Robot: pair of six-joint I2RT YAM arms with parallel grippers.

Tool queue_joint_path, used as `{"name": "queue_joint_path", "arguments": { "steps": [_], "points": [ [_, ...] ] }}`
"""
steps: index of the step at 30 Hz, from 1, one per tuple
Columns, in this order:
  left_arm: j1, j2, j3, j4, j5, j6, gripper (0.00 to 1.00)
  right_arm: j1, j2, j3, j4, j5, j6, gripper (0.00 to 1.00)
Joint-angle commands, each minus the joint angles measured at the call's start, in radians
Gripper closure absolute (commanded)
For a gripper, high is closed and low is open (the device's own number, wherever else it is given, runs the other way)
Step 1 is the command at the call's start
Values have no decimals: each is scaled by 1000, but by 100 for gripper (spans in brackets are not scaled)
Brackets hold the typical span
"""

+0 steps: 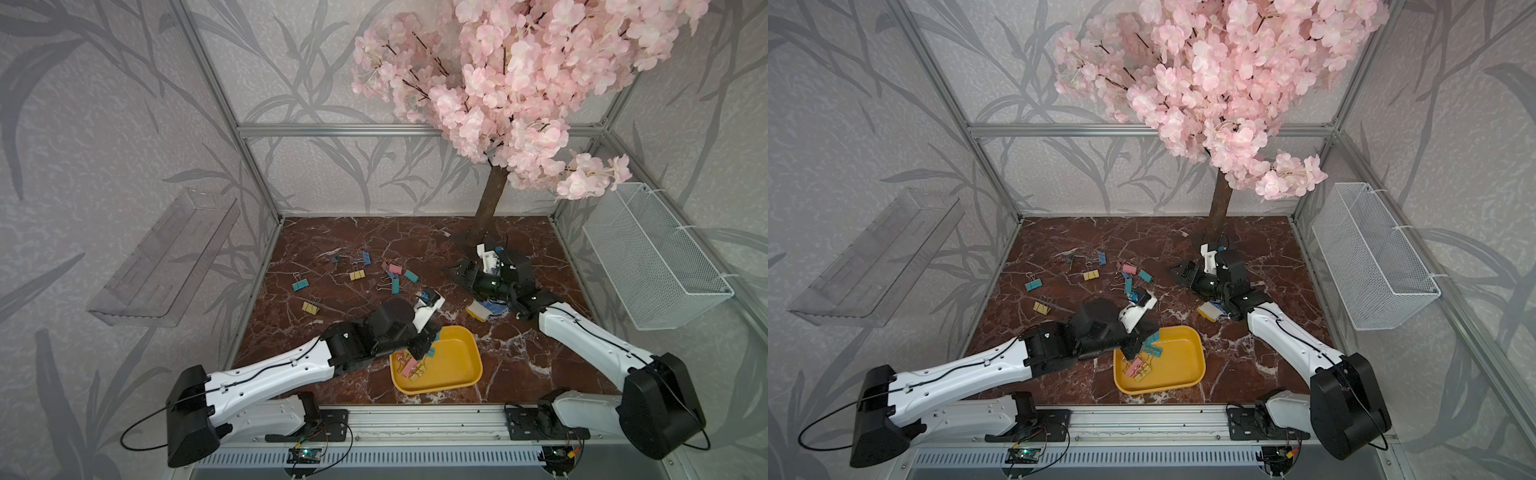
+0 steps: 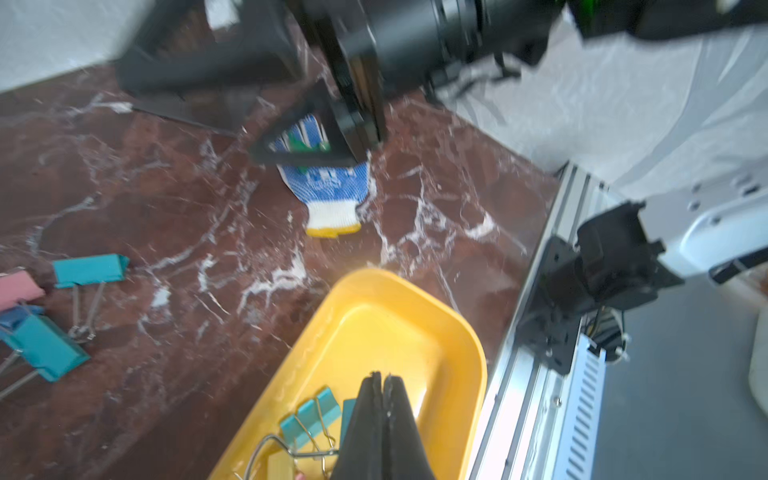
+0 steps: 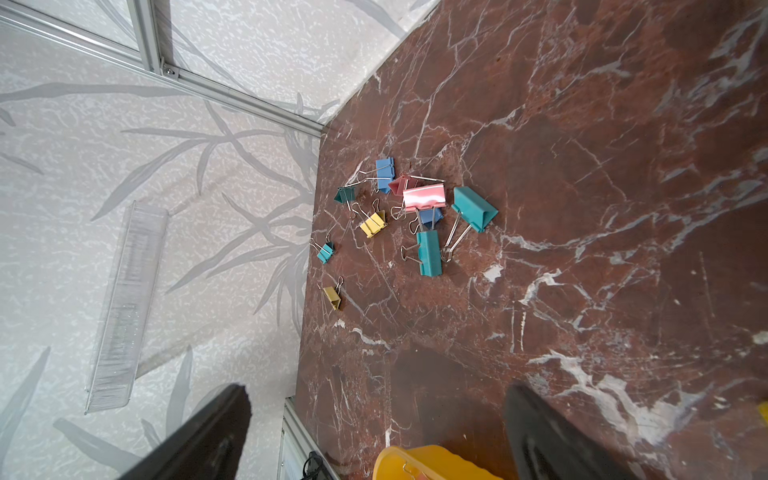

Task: Put the binder clips in the storage box
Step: Place the binder clip in the storage box, then pick up the binder clip at the center of the board.

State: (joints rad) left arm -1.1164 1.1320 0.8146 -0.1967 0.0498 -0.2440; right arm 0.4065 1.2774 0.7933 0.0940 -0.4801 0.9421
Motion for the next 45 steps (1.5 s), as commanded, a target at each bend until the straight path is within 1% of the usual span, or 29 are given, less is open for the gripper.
{"name": "queue_joint_path", "arguments": {
  "steps": [1, 3, 6, 12, 17, 20, 22, 24, 26, 28, 30, 31, 32, 33, 34, 35, 37, 38, 39, 40, 41, 42, 45],
  "points": [
    [-42, 31, -72, 26, -102, -9, 100, -2, -1, 7, 21, -5, 0, 1],
    [-67, 67, -109, 43, -114, -20, 100, -3, -2, 13, 14, -6, -2, 1],
    [-94, 122, -122, 54, -137, -27, 100, -3, -10, 15, -1, 3, -11, 1],
    [-106, 162, -167, 163, -179, -33, 98, -3, -8, 21, -12, 4, -15, 1],
    [-106, 179, -188, 197, -199, -33, 90, -3, -7, 26, -20, 5, -20, 1],
    [-106, 175, -195, 198, -198, -38, 76, -3, -4, 27, -23, 3, -21, 1],
    [-106, 159, -191, 195, -203, -45, 70, -3, -4, 30, -23, 4, -21, 1],
    [-103, 133, -184, 188, -231, -66, 68, -2, -6, 30, -23, 2, -22, 1],
    [-97, 103, -158, 154, -315, -120, 68, -1, -7, 32, -24, 3, -24, 1],
    [-65, 70, -137, 125, -365, -146, 69, 2, -10, 36, -26, 3, -28, 1],
    [12, 26, -111, 82, -415, -204, 71, 13, -13, 43, -31, 3, -33, 1],
    [71, 6, -101, 54, -424, -235, 71, 19, -12, 48, -33, 2, -36, 1],
    [140, -22, -90, 19, -429, -284, 71, 30, -12, 55, -37, 3, -39, 1],
    [229, -52, -86, -6, -426, -318, 71, 42, -15, 64, -41, 2, -42, 1],
    [294, -81, -86, -22, -416, -340, 71, 54, -16, 72, -44, 6, -45, 1],
    [402, -104, -89, -37, -381, -360, 71, 68, -18, 80, -49, 12, -51, 1],
    [633, -110, -94, -54, -257, -381, 71, 93, -18, 97, -60, 24, -61, 1],
    [772, -86, -96, -64, -193, -403, 72, 103, -17, 104, -62, 27, -64, 1],
    [887, -52, -97, -68, -144, -421, 73, 110, -15, 105, -60, 29, -63, 1],
    [957, -13, -82, -81, -136, -423, 74, 113, -14, 106, -56, 29, -61, 1],
    [996, 46, -42, -107, -169, -388, 75, 115, -12, 106, -55, 29, -59, 1],
    [999, 113, 16, -163, -269, -363, 75, 117, -12, 104, -55, 29, -58, 1],
    [992, 313, 183, -341, -482, -322, 75, 118, -19, 91, -53, 35, -52, 1]
  ]
}}
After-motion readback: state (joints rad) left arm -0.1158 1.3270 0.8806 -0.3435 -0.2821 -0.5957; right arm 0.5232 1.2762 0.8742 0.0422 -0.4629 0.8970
